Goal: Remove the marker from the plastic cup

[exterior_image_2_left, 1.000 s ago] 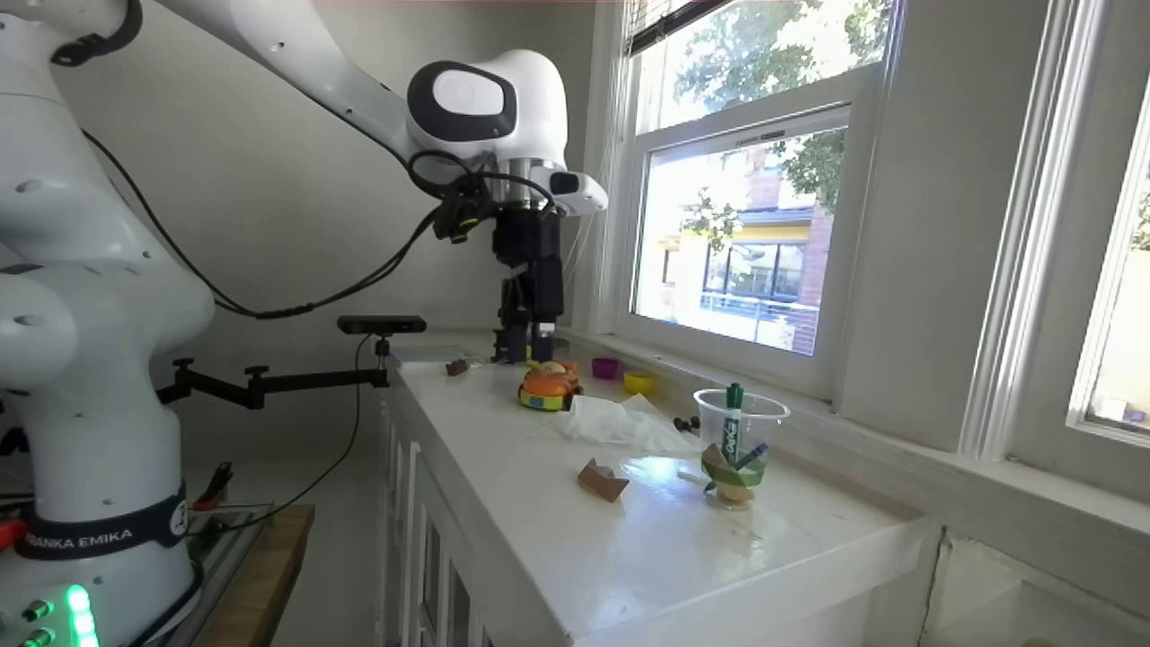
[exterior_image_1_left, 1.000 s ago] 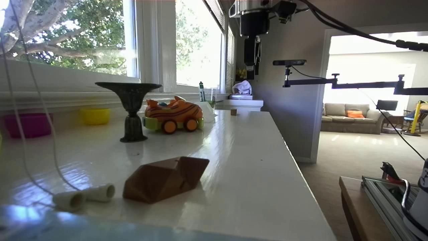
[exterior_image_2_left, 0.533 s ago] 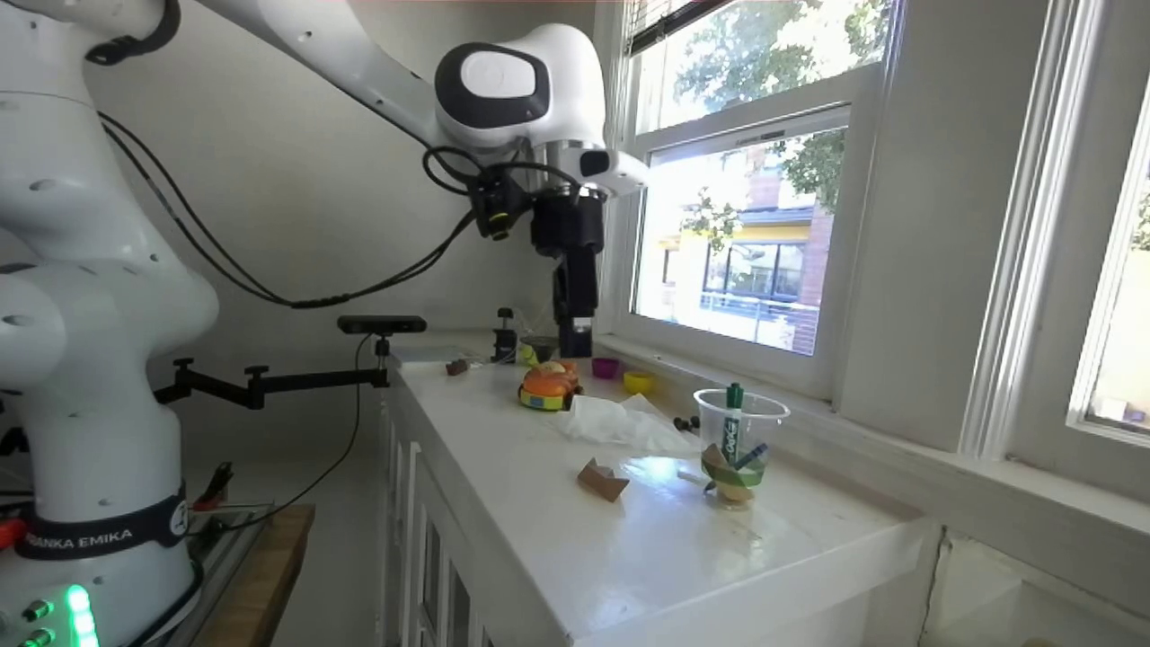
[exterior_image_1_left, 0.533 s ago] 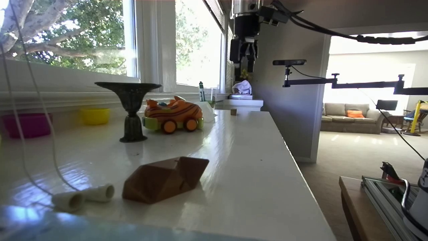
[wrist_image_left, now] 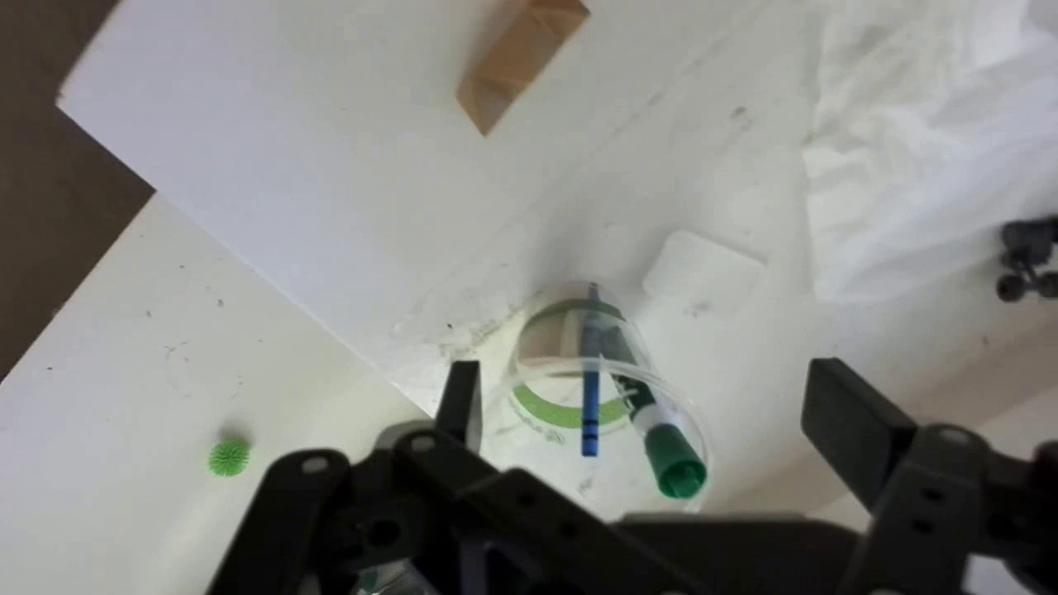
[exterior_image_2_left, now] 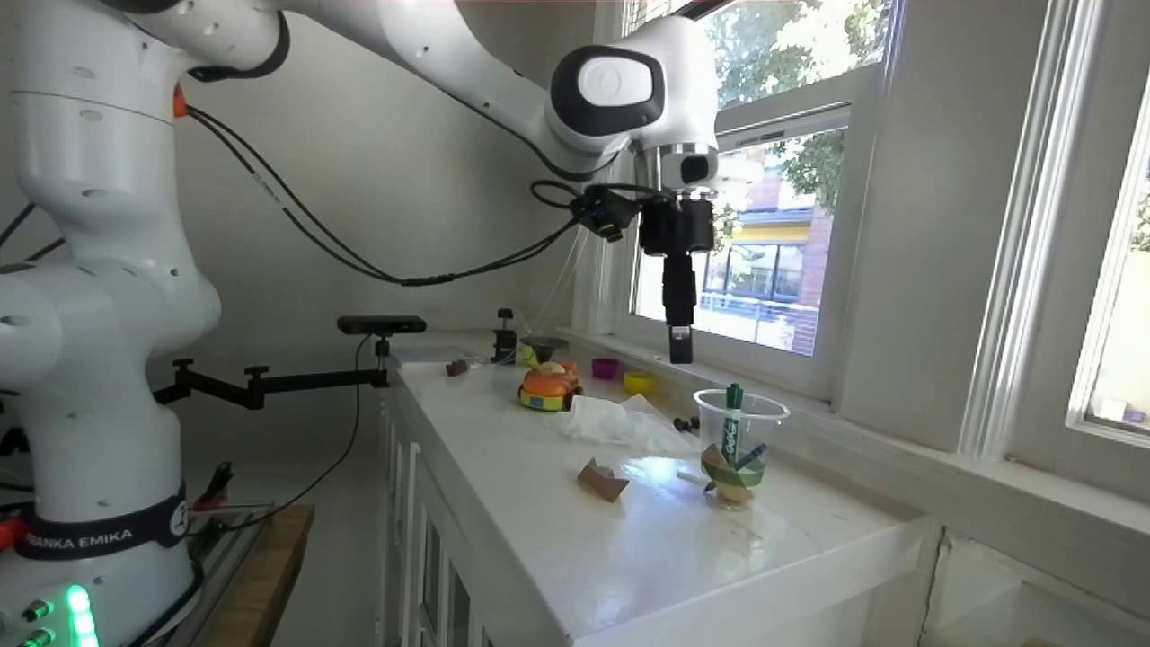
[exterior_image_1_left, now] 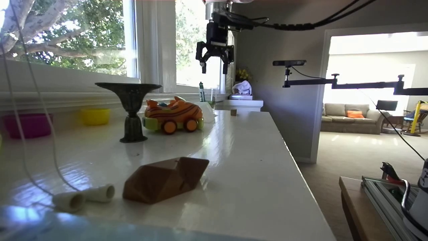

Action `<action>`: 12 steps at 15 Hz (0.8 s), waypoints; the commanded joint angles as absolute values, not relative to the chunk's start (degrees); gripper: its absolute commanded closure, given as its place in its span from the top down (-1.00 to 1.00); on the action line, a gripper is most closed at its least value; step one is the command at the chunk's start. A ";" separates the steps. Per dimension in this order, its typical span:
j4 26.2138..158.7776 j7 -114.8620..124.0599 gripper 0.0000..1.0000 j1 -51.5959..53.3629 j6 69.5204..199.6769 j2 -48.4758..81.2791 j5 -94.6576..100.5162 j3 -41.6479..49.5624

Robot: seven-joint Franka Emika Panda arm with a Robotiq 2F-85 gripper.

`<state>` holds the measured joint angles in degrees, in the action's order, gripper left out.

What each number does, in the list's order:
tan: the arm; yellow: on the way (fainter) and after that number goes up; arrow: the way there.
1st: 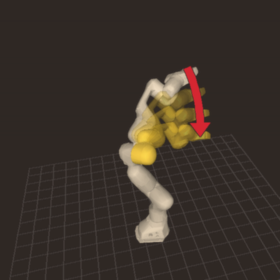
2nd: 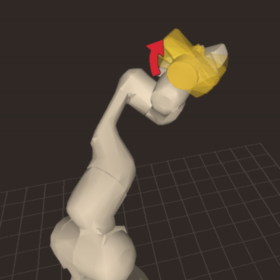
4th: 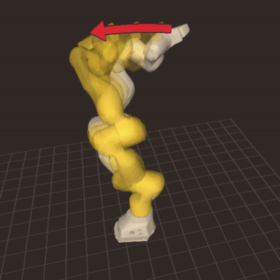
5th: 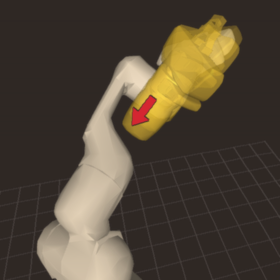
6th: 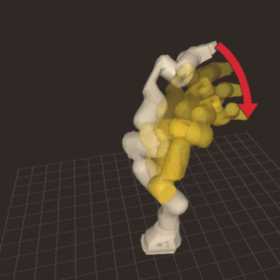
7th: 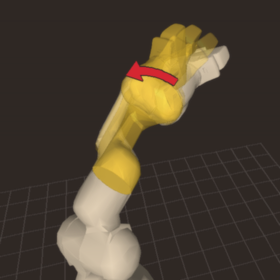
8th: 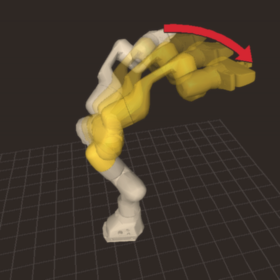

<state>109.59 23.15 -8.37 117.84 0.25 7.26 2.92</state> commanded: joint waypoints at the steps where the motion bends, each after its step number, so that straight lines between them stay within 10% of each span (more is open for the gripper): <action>1: 96.66 28.25 1.00 -6.65 114.34 9.54 3.20 3.84; 12: 83.51 34.79 0.88 -5.24 109.17 20.51 2.68 6.67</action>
<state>88.05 33.15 -6.23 112.19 18.05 4.50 5.38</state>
